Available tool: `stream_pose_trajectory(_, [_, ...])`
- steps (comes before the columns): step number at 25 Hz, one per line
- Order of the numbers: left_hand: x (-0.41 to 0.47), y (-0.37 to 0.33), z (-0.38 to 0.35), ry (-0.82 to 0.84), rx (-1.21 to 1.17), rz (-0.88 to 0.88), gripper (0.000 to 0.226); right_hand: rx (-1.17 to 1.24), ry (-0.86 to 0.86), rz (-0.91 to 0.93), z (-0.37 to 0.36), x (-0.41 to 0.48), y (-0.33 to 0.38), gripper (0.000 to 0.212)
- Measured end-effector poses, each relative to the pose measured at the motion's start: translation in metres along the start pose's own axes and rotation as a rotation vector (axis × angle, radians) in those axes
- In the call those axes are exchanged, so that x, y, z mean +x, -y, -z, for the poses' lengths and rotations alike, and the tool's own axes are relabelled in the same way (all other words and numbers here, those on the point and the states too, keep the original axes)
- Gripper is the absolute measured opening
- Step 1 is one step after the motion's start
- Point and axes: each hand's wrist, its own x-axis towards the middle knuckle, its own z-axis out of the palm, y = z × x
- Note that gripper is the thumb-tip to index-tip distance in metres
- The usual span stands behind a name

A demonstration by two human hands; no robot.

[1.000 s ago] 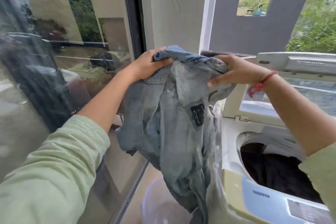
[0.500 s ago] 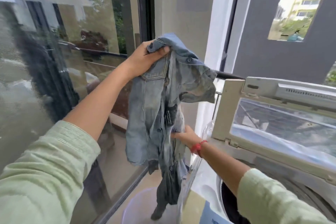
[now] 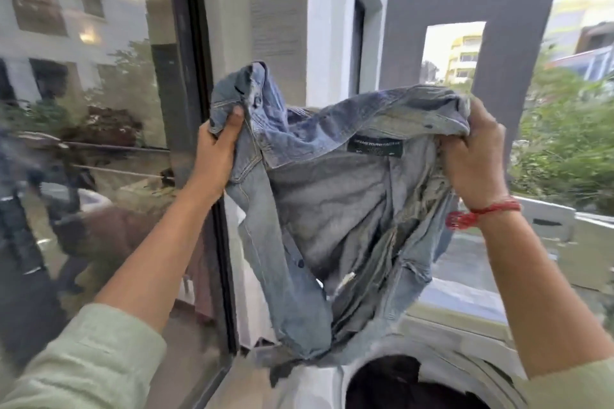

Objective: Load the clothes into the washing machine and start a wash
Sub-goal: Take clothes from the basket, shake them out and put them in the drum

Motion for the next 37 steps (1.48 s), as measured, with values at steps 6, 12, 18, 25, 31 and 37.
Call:
stream_pose_trajectory(6, [-0.003, 0.010, -0.083, 0.078, -0.286, 0.014, 0.009, -0.069, -0.075, -0.031, 0.082, 0.003, -0.038, 0.035])
stream_pose_trajectory(12, [-0.059, 0.102, -0.116, 0.217, -0.012, 0.211, 0.023, -0.397, -0.032, -0.126, 0.130, -0.020, -0.065, 0.022])
stream_pose_trajectory(18, [-0.068, 0.106, -0.160, 0.460, -0.044, 0.201, 0.044, -0.777, -0.230, 0.005, 0.172, 0.005, -0.059, 0.015])
stream_pose_trajectory(25, [-0.091, 0.166, -0.136, 0.538, 0.354, 0.095, 0.010, -0.677, 0.466, -0.306, 0.161, -0.071, -0.123, 0.025])
stream_pose_trajectory(31, [-0.110, 0.161, -0.115, 1.231, 0.743, -0.005, 0.021, -0.666, 0.400, -0.280, 0.145, -0.060, -0.105, 0.024])
stream_pose_trajectory(37, [-0.082, 0.172, -0.074, 1.012, 0.234, 0.457, 0.029, -0.738, 1.432, -0.792, 0.146, -0.108, -0.116, 0.028])
